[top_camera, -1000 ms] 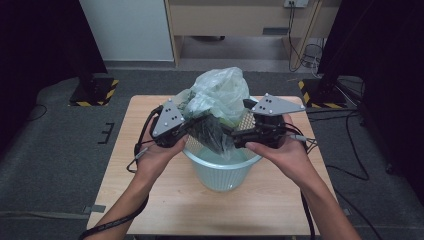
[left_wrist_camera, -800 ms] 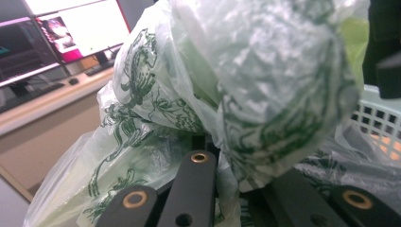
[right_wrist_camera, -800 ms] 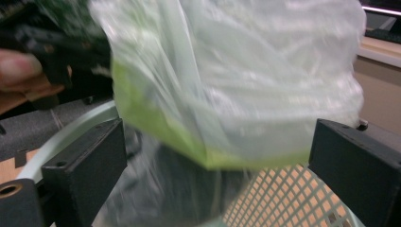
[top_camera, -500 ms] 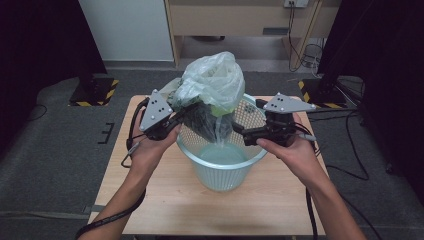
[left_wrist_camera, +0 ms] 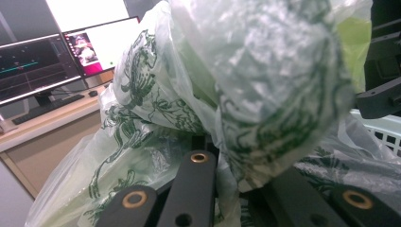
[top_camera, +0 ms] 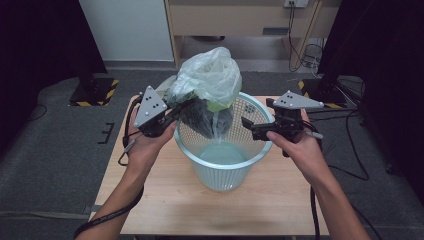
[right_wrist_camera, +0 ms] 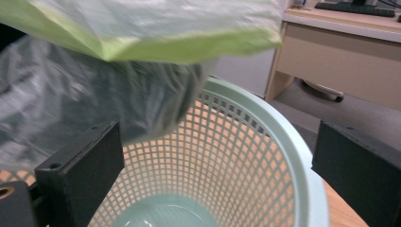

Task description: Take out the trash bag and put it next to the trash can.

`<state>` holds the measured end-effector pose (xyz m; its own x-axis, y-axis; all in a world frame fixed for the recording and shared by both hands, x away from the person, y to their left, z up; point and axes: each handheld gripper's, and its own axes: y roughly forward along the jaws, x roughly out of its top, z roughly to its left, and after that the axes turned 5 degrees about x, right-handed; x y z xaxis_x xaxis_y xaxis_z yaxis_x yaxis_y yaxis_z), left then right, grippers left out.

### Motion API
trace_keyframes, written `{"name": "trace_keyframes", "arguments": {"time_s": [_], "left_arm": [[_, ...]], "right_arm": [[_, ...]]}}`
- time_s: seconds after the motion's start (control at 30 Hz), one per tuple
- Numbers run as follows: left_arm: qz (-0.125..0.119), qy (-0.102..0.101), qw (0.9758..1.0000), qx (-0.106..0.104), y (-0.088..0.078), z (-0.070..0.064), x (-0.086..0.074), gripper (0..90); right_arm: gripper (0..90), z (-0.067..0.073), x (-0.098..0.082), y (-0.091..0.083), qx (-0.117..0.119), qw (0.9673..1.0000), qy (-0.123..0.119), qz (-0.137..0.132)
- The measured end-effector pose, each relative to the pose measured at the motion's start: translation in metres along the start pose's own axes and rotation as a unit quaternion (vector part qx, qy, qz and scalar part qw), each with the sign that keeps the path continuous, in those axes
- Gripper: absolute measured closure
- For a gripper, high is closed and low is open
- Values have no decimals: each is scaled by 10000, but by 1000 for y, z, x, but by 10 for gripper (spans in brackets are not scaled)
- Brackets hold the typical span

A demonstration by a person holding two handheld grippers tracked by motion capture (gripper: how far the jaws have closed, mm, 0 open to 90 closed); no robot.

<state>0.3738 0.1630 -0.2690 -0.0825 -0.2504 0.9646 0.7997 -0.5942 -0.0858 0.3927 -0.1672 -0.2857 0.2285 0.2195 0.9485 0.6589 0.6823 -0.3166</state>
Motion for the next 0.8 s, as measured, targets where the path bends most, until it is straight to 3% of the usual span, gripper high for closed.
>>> {"name": "trace_keyframes", "arguments": {"time_s": [0.37, 0.6, 0.8], "left_arm": [[-159, -15, 9997, 209, -14, 15, 5, 891], [-212, -109, 9981, 560, -36, 42, 2, 891], [-128, -129, 9949, 996, -58, 71, -15, 891]], "right_arm": [[33, -14, -6, -7, -224, 9997, 108, 1], [34, -34, -16, -18, -513, 9982, 312, -63], [35, -54, -34, -28, -747, 9958, 526, -53]]}}
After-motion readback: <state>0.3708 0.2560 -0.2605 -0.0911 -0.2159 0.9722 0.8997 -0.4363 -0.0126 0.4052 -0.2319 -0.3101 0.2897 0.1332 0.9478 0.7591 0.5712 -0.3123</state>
